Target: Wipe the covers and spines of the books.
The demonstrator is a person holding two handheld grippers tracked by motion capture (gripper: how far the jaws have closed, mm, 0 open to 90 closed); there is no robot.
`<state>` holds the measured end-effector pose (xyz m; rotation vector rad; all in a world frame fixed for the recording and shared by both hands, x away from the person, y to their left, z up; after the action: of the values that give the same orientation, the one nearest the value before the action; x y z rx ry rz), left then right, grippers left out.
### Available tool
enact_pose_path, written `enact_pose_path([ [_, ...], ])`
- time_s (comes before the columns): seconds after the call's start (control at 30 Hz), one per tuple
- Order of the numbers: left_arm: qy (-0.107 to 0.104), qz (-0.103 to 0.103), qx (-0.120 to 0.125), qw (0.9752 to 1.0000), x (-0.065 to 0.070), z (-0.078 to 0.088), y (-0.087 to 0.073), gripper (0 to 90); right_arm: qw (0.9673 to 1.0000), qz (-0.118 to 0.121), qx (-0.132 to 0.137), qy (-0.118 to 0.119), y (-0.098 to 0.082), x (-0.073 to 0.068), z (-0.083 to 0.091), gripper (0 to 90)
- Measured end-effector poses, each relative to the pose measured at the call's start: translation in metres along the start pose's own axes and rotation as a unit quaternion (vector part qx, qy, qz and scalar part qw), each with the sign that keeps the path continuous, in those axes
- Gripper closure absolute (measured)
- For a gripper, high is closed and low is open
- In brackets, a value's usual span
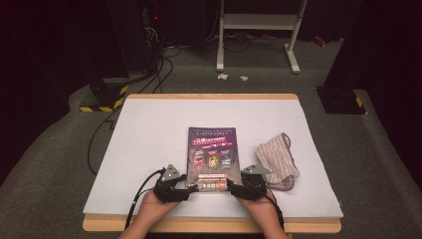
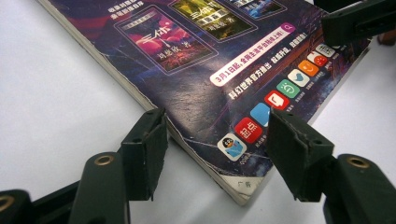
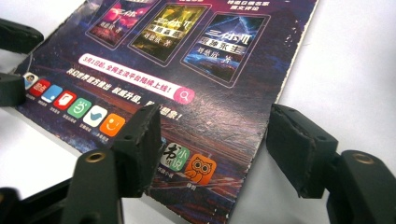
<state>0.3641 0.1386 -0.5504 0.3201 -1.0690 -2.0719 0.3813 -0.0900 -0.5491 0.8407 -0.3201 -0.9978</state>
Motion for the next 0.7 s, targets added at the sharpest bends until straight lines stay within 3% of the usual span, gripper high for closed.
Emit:
enact_pose_path([
  [0.23, -0.001, 0.000, 0.000, 1.0000, 0.000, 0.000, 0.000, 39.4, 1.0000, 0.005, -0.009, 0.000, 0.000, 0.000, -0.001, 35.0],
  [0.43, 0.005, 0.002, 0.001, 1.0000, 0.001, 0.000, 0.000, 40.2, 0.9999, -0.010, 0.000, 0.005, 0.001, 0.002, 0.001, 39.7],
  [0.7, 0.007, 0.001, 0.001, 1.0000, 0.000, 0.001, -0.001, 40.6, 0.9983, 0.018, 0.055, 0.001, 0.014, -0.007, 0.014, 40.9],
])
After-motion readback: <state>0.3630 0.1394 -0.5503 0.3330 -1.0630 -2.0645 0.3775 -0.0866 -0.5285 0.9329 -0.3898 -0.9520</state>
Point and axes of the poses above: each handheld gripper's, and its own axes: z roughly backward along the jaws, y roughly out of its top, x roughly to its right, the point moved 6 cm from there along -z, roughly forward along the jaws, and after that the axes turned 1 degree about x, right-handed, at the moved point
